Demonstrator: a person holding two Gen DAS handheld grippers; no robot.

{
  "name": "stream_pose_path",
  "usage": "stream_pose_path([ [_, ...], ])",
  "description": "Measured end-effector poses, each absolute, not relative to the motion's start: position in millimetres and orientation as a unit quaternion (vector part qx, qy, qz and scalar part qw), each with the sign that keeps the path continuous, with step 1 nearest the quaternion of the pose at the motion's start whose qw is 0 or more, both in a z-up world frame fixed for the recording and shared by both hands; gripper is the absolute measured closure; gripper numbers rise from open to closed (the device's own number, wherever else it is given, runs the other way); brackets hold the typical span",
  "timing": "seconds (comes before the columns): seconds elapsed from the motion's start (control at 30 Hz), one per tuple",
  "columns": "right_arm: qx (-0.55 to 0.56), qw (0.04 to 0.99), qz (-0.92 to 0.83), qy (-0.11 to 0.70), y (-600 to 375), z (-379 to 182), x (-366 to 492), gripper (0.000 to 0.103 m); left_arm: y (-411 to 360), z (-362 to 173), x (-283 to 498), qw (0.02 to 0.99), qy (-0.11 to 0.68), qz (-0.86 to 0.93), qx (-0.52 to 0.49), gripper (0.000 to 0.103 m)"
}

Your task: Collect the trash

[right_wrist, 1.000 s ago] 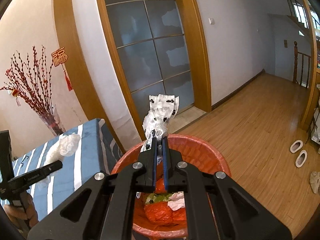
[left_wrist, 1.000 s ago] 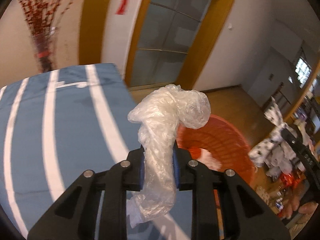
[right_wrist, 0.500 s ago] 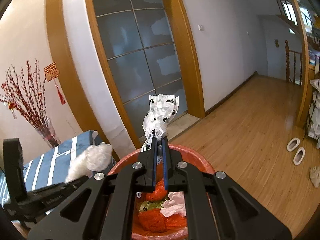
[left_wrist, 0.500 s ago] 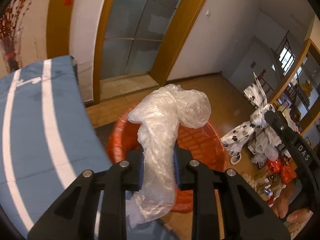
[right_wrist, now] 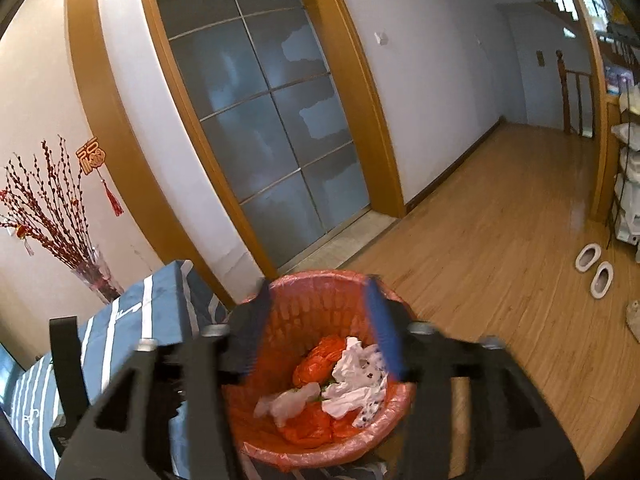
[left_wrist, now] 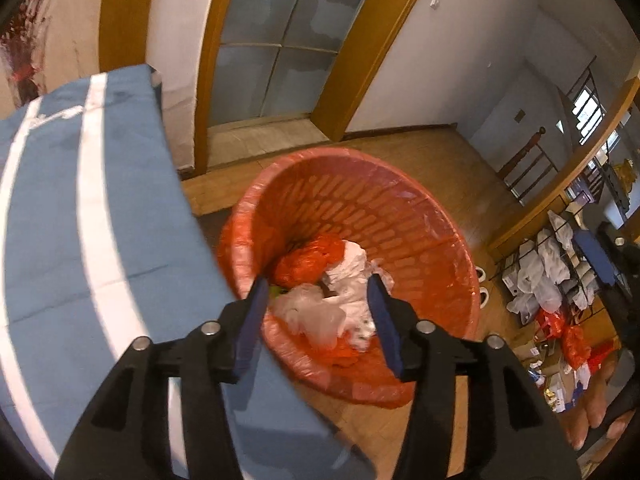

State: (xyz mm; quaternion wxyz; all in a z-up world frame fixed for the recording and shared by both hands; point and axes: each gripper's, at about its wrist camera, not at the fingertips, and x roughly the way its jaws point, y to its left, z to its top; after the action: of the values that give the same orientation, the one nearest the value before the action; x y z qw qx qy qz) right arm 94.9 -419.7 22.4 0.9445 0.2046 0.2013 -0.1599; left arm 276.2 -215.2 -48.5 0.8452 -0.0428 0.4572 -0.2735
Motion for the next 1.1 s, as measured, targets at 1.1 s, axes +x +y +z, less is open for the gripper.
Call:
stream_pose_path([
  [1.1, 0.074, 0.964, -0.161, 0.198, -311, 14, -39, 0.002, -59, 13, 52, 0.967, 0.242, -0.076, 0.001, 0.004],
])
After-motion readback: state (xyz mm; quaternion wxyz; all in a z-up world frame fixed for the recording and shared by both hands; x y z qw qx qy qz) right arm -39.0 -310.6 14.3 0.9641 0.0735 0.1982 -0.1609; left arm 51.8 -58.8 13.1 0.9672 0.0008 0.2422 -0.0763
